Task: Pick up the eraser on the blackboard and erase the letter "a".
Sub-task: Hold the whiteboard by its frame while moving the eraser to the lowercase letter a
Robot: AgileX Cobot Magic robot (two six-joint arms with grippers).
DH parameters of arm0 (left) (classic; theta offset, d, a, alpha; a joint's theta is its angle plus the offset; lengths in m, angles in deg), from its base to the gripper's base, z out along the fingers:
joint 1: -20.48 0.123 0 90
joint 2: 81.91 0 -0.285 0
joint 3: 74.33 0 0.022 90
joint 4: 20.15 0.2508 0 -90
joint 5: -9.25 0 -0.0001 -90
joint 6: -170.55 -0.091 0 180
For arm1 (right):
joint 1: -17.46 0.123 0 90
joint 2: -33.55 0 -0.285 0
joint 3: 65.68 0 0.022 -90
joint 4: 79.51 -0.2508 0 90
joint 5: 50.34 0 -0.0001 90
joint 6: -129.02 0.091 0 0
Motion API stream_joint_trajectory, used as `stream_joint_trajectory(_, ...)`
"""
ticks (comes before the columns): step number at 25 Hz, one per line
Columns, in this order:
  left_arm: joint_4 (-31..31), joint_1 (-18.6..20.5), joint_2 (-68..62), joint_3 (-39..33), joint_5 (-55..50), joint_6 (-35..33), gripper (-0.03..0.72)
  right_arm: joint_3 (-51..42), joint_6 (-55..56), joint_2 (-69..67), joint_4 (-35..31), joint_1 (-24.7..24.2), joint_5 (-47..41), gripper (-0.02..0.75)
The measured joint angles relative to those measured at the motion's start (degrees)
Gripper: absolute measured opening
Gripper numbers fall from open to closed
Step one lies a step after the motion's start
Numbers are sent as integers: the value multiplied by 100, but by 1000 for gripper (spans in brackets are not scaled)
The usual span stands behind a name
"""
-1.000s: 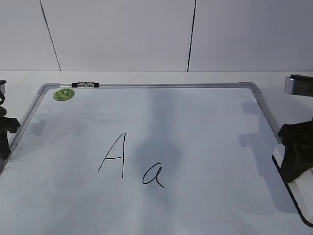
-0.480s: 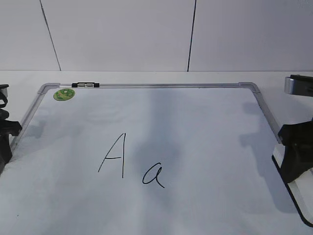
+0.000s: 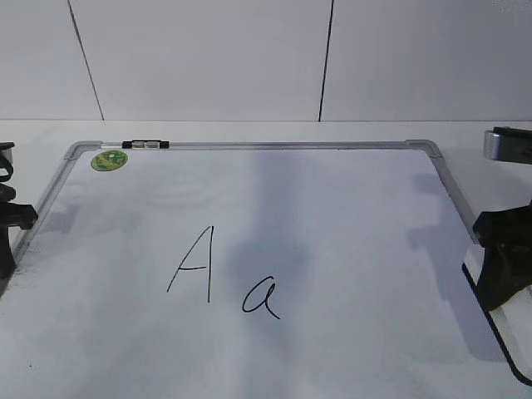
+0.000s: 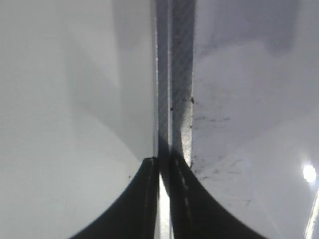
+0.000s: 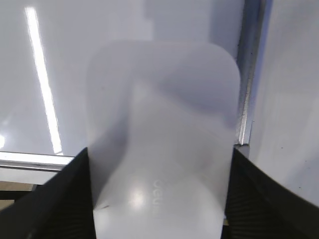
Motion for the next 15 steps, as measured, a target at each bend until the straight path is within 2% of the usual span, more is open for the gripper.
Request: stream_joint_trajectory(15, -8, 0, 0, 0, 0, 48, 20, 0, 0, 0, 0, 0, 0, 550)
